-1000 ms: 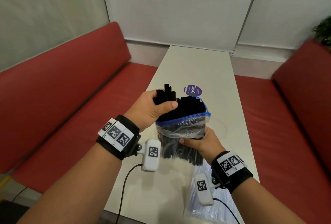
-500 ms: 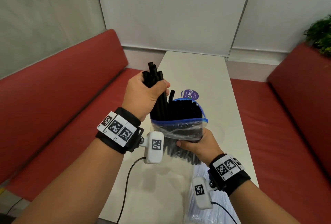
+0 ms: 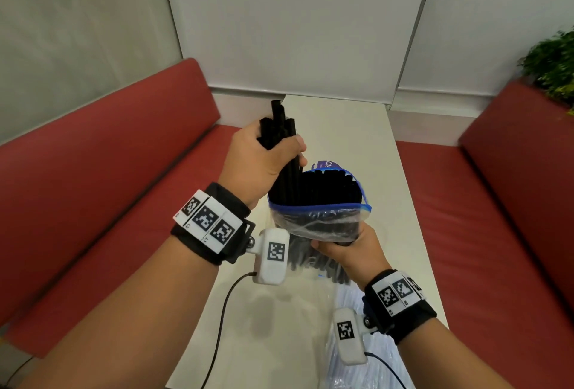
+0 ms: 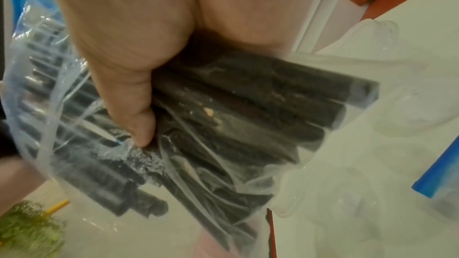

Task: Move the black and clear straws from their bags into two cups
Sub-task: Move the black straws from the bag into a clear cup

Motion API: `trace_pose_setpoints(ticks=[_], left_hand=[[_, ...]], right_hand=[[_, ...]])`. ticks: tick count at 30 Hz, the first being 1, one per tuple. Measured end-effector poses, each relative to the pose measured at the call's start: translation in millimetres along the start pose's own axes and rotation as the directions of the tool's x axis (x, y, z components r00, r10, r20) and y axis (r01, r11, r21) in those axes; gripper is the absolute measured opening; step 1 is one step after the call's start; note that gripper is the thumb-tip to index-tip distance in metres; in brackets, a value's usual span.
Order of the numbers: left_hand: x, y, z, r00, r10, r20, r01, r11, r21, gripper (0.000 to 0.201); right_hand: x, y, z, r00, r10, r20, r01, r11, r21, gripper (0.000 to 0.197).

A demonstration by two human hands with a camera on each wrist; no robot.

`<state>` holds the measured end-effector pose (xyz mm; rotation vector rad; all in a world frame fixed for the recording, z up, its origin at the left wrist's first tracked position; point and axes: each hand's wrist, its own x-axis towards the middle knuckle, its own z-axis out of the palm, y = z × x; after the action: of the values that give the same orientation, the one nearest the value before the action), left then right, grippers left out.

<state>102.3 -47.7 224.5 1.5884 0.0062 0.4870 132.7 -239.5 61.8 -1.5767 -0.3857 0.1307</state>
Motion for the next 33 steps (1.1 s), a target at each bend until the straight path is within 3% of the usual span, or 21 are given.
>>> trace_pose_setpoints(ticks=[3,5,9,12,16,19,24,33], left_hand=[[-4.5,-5.3,-0.7,0.995,0.090,-0.034,-0.089,0.996,0.033,0.012],[-5.6,-9.0,0.2,0.996,0.085,-0.014,-0.084,0.996,0.032,0.022],[-0.2,-14.0,2.3,0.990,-0.135,0.029,0.137,0.984,-0.116,0.032],[1.4,-15.6,3.6,0.973,-0.204,0.111,0.221,0.961,-0.166,0.014],[1.6,-10.5,3.4,0.987,-0.160,0.002,0.159,0.981,-0.107,0.005],[4.7,-1.2,4.0,0.994,-0.112,-0.020,0.109,0.986,-0.123,0.013],[12.9,15.1,6.1,0.997,0.027,-0.074,-0.023,0.998,0.051,0.011],[26.2,32.8,-2.1,0.994,0.055,-0.089,-0.058,0.998,-0.029,0.012]], right_hand=[[0.3,-0.5,-2.7,1.000,-0.011,-0.019,0.012,1.000,0.016,0.032],[0.8,-1.7,-4.6,0.999,-0.024,-0.024,0.024,1.000,0.017,0.032],[3.6,-5.7,-6.1,0.999,-0.037,-0.030,0.038,0.999,0.014,0.030],[5.1,-7.7,-6.1,0.999,-0.047,-0.024,0.047,0.999,0.022,0.030],[5.5,-7.9,-6.3,0.999,-0.036,-0.025,0.037,0.998,0.044,0.032],[5.6,-6.1,-5.8,1.000,-0.010,-0.011,0.010,1.000,0.017,0.030],[5.9,-5.8,-1.5,1.000,-0.003,0.005,0.003,1.000,-0.012,0.027],[10.0,-5.6,1.8,1.000,-0.011,0.006,0.011,1.000,-0.013,0.030]])
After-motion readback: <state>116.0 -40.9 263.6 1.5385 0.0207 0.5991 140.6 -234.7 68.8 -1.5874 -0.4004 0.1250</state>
